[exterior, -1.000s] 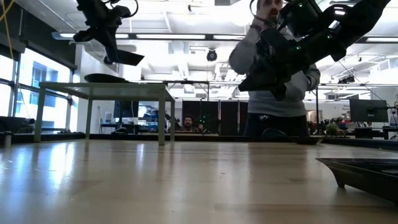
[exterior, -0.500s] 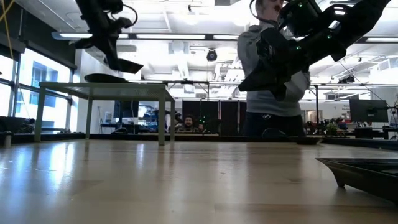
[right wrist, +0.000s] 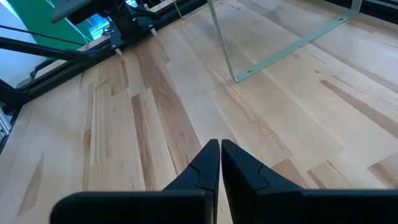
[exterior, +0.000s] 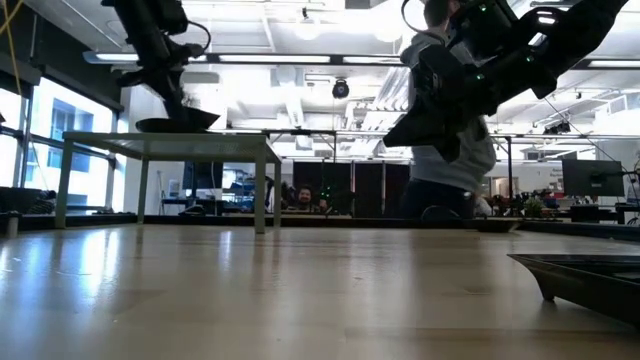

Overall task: Pick & Place Mini shaped plates
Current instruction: Stack the black distorted square plate on top of the stacked black distorted square plate on the shelf

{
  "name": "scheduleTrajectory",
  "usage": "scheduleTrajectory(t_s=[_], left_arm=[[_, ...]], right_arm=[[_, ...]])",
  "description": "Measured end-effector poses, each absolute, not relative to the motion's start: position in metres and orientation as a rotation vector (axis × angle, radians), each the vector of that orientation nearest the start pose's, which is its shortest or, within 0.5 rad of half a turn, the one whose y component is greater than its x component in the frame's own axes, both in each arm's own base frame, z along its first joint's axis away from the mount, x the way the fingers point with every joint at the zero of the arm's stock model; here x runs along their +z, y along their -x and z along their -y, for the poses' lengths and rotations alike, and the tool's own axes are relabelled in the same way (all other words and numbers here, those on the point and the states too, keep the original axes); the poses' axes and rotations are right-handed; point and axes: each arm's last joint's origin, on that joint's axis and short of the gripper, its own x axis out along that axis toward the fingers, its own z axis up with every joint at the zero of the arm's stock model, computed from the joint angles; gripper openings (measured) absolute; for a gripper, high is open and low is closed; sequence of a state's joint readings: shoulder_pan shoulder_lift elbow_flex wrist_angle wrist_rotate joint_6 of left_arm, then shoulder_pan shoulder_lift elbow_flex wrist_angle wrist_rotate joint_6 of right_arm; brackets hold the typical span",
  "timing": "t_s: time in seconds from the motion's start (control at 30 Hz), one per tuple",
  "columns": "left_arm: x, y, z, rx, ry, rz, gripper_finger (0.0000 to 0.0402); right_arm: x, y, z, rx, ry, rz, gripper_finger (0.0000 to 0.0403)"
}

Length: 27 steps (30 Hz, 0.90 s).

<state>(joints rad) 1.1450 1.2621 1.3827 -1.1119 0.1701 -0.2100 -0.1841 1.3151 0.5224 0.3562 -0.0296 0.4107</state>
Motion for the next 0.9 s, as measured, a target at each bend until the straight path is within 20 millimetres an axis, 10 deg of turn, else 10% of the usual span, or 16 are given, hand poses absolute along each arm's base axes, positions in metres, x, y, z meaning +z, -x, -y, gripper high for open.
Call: scheduleTrajectory(t_s=[0.5,0.9], left_arm=[[0.353,-0.103,-0.225,0.998,0.682,-0.812,0.0006],[0.353,-0.104,-0.224,0.971,0.688,-0.816,0.0096]], right_arm=[[0.186,-0.251,0.046,-0.239,-0.450,-0.398,0.0012],[0.186,-0.251,0.046,-0.239,-0.450,-0.398,0.0012]])
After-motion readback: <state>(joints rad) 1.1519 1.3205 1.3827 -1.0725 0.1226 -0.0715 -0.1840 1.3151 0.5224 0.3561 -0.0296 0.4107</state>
